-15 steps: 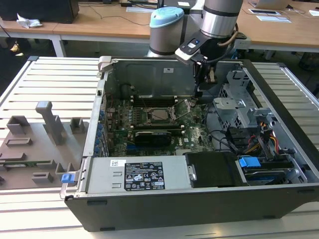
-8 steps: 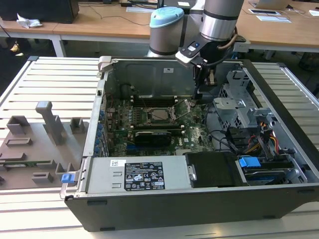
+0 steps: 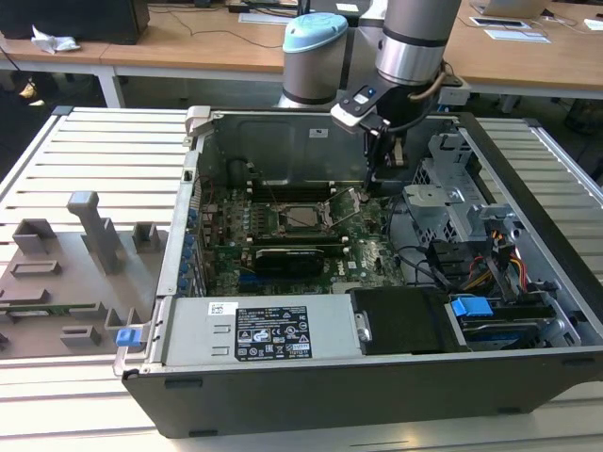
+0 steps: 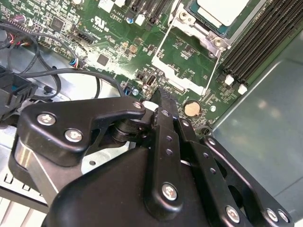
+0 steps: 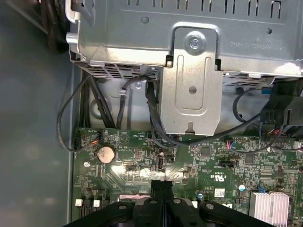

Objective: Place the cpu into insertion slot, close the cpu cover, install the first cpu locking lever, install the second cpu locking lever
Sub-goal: 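Close the cpu cover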

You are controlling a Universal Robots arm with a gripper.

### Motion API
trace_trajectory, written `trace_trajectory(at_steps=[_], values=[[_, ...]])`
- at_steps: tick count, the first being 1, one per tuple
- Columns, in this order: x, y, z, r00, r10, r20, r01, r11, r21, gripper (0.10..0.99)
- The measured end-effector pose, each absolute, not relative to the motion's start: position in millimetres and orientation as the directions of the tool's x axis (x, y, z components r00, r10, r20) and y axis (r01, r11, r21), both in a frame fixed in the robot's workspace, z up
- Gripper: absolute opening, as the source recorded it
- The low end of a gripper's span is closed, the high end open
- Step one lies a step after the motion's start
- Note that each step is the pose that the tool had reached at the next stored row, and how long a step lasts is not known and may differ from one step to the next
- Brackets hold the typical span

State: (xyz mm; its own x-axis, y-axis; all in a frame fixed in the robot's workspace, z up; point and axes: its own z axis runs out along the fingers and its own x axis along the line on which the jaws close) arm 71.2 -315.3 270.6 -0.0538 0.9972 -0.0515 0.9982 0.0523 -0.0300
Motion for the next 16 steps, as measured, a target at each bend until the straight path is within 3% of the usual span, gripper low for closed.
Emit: trace_trajectory(at_steps=[12, 16], values=[[72, -315, 255, -0.054, 0.997, -0.052, 0.998, 0.052, -0.03, 0.106], [79, -303, 252, -0.054, 0.997, -0.051, 0.998, 0.052, -0.03, 0.106]])
